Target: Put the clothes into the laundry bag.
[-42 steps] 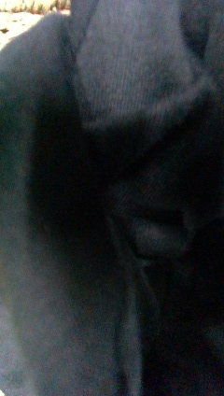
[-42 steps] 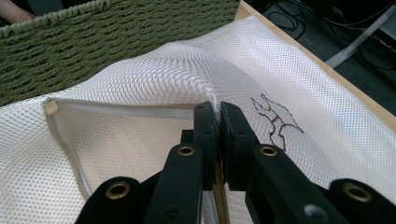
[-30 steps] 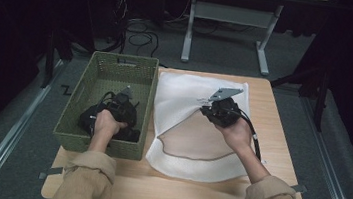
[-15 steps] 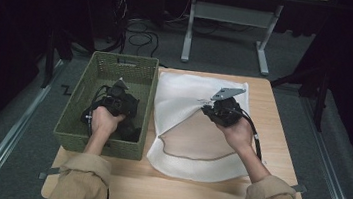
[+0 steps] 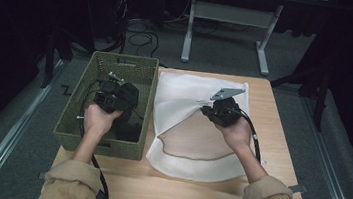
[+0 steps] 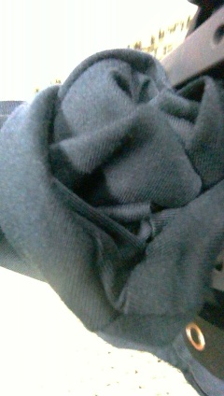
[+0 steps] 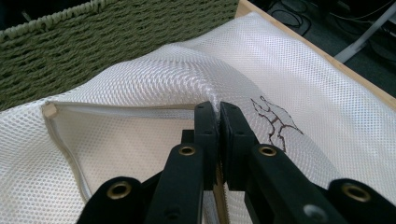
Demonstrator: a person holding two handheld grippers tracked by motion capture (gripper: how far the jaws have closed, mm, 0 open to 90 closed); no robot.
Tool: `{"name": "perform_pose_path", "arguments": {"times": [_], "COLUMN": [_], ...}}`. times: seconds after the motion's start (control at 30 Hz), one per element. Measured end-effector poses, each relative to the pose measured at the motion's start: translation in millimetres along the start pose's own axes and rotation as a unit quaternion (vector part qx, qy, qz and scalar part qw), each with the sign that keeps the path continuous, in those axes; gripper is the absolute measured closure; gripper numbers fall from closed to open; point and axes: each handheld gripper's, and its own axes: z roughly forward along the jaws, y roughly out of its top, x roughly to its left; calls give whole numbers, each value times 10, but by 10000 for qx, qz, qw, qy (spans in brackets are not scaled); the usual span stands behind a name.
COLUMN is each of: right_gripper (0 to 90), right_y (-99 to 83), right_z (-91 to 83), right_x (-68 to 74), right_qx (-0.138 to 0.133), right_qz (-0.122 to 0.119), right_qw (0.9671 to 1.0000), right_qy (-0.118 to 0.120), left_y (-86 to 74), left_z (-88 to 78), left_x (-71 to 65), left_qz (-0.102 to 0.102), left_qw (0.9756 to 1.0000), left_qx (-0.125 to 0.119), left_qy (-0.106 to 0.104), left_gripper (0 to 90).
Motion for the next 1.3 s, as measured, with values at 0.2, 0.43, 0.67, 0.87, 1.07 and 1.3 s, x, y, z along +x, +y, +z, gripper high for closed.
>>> {"name": "perform_pose_path", "arguments": {"times": [0.2,0.43,0.67,0.87,1.07,1.3], "right_gripper": [872,872,873,872,872,872], "right_y": [4,7,3,-2,-13,-18], "right_z": [8,35,58,51,69,73], "right_x": [-18,-34,-79,-107,-99,-99], "right_qx": [-9,28,72,105,117,92], "right_qz": [34,34,88,92,159,163], "right_qw": [10000,10000,9999,9999,9998,9998], "right_qy": [0,6,-47,-54,-33,-38], "left_y": [-3,8,50,57,40,7], "left_z": [-55,-206,-466,-506,-583,-652], "left_x": [-88,-141,-250,-392,-459,-513], "left_qz": [230,380,606,831,889,974], "left_qw": [9996,9985,9961,9941,9918,9893], "left_qx": [-187,-402,-630,-631,-722,-786], "left_qy": [-9,34,-95,-292,-573,-753], "left_gripper": [597,598,598,596,594,595]}}
